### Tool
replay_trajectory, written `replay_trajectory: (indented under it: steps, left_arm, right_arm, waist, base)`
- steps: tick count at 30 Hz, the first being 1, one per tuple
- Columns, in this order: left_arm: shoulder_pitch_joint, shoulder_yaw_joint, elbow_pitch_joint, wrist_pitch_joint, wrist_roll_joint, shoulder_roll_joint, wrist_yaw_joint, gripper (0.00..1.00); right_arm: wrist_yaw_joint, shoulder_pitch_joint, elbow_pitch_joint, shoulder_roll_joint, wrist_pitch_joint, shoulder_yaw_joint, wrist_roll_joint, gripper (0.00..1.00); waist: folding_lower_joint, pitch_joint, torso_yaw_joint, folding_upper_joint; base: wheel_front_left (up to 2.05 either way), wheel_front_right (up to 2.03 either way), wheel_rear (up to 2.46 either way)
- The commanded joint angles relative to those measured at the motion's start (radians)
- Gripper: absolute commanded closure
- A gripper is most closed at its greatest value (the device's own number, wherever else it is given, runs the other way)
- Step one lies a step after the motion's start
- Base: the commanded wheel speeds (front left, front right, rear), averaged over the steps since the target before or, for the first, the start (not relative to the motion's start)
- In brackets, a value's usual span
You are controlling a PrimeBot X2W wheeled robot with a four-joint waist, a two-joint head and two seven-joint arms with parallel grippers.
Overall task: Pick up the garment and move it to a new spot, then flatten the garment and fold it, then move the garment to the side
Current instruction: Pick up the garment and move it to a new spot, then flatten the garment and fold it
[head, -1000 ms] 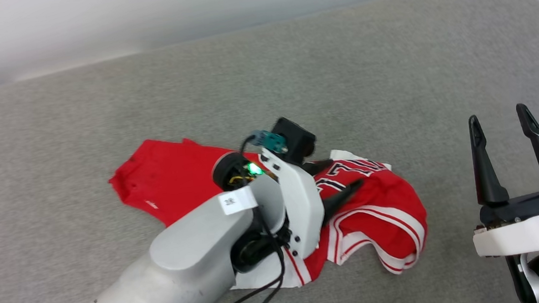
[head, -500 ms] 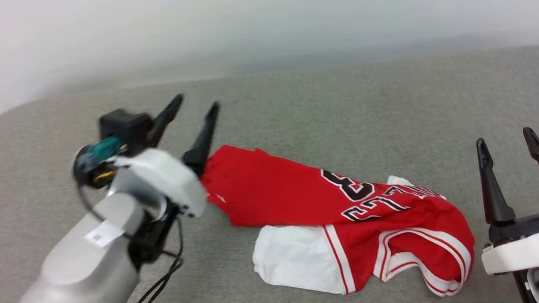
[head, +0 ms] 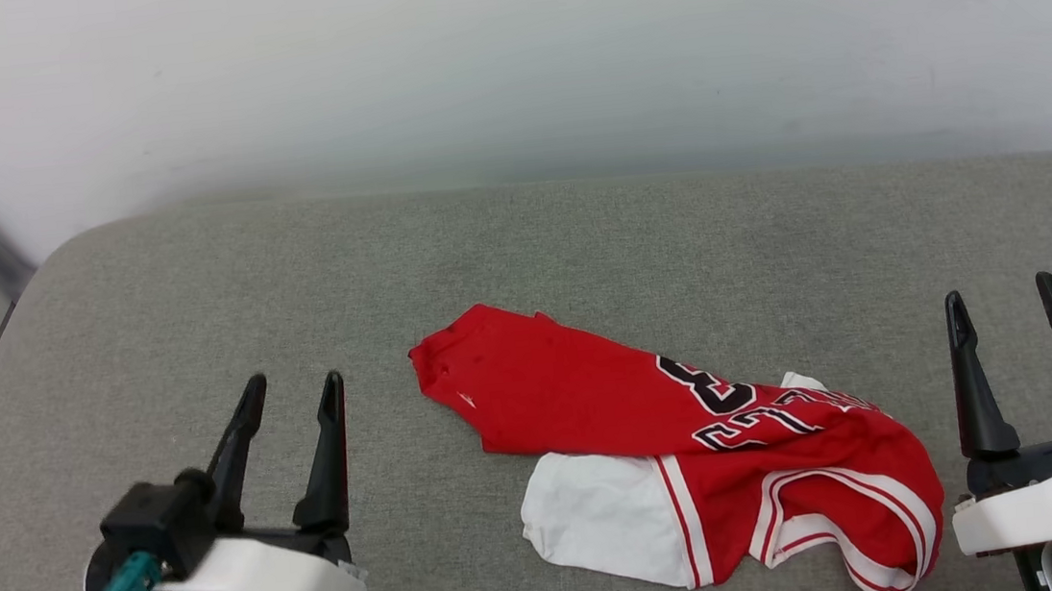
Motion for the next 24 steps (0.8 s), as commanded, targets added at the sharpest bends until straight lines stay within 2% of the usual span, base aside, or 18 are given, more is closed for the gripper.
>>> replay_trajectory:
  steps: [1,9,12,14,17,24]
  left_arm:
    - [0.036,0.017,-0.009,-0.002,0.019,-0.017,-0.007,0.0]
    - [0.153,0.092,-0.013,-0.002,0.117,-0.113,-0.07,0.0]
    - [0.158,0.098,0.006,-0.003,0.137,-0.123,-0.093,0.0]
    - [0.154,0.065,0.026,0.017,0.162,-0.106,-0.114,0.0]
    - [0.122,0.017,0.029,0.098,0.171,-0.101,-0.129,0.0]
    - [0.06,-0.08,-0.009,0.438,0.121,-0.108,-0.134,0.0]
  right_arm:
    - [0.0,0.009,-0.002,0.002,-0.002,0.002,0.004,0.0]
    - [0.0,0.018,-0.002,0.002,-0.002,0.02,0.013,0.0]
    - [0.0,0.019,0.0,0.002,-0.002,0.025,0.01,0.0]
    - [0.0,0.017,0.001,0.002,-0.002,0.029,0.008,0.0]
    - [0.0,0.011,-0.002,0.002,-0.002,0.032,0.005,0.0]
    - [0.0,0.009,-0.006,0.002,-0.002,0.037,-0.001,0.0]
  waist:
    - [0.0001,-0.002,-0.003,0.0]
    - [0.0001,-0.002,-0.013,0.0]
    - [0.0001,-0.003,-0.019,0.0]
    - [0.0001,-0.001,-0.025,0.0]
    - [0.0001,0.009,-0.033,0.0]
    - [0.0001,0.042,-0.05,0.0]
  base:
    - [0.0,0.0,0.0]
    - [0.0,0.0,0.0]
    - [0.0,0.0,0.0]
    - [0.0,0.0,0.0]
    - [0.0,0.0,0.0]
    - [0.0,0.0,0.0]
